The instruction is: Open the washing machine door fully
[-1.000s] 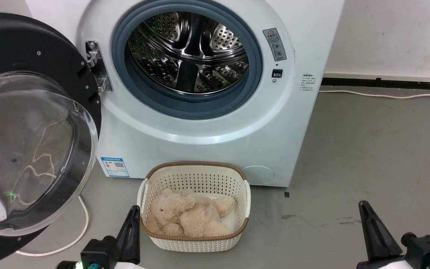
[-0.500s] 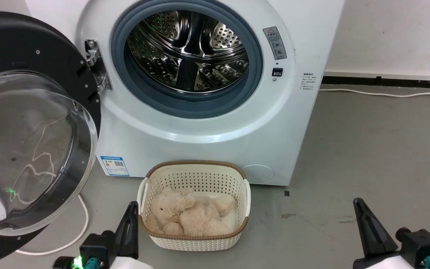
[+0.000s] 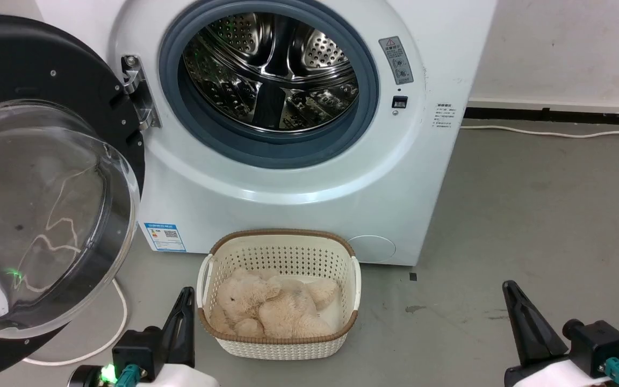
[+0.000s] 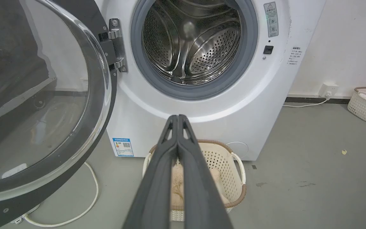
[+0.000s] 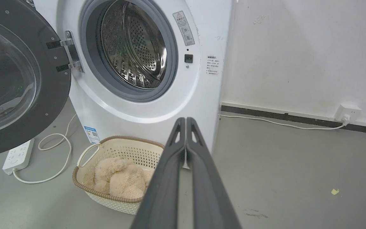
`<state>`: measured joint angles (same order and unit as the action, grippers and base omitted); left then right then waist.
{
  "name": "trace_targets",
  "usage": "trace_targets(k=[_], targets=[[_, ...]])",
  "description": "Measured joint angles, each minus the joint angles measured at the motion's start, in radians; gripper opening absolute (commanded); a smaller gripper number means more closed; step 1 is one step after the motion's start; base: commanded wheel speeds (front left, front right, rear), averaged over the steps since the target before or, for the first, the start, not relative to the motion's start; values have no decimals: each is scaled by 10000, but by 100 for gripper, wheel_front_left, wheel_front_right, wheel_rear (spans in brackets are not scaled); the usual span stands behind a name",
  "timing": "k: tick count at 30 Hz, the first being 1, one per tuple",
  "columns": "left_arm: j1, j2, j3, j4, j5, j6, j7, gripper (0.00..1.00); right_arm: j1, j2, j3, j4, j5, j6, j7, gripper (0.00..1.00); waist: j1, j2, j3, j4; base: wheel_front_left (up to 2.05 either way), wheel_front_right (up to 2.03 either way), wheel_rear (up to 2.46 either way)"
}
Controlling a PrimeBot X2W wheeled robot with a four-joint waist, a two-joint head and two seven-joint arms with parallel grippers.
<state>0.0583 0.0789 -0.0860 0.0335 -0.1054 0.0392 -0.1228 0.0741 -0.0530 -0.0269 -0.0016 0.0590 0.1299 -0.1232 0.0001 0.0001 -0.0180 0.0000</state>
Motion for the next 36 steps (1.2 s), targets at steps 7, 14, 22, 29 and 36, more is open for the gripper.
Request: trace_targets(k=[7, 14, 22, 29, 36], targets=[[-31, -27, 86, -46, 167, -71, 176, 0, -9, 0, 29, 0, -79, 0, 163, 0, 0, 0, 24, 0, 0, 0, 0], [-151, -40, 190, -82, 249, -84, 307, 0, -35, 0, 59, 0, -157, 0, 313, 0, 0, -1, 45, 0, 0, 0, 0], [-186, -65, 332, -109, 374, -134, 447, 0, -235, 0, 90, 0, -245, 0, 460, 0, -2, 0, 70, 0, 0, 0, 0], [-223, -104, 431, -163, 545, -221, 673, 0, -262, 0, 136, 2, -332, 0, 690, 0, -2, 0, 101, 0, 0, 0, 0], [-254, -165, 560, -199, 686, -245, 819, 0, -426, 0, 167, 2, -387, 0, 819, 0, -1, 0, 123, 0, 0, 0, 0]])
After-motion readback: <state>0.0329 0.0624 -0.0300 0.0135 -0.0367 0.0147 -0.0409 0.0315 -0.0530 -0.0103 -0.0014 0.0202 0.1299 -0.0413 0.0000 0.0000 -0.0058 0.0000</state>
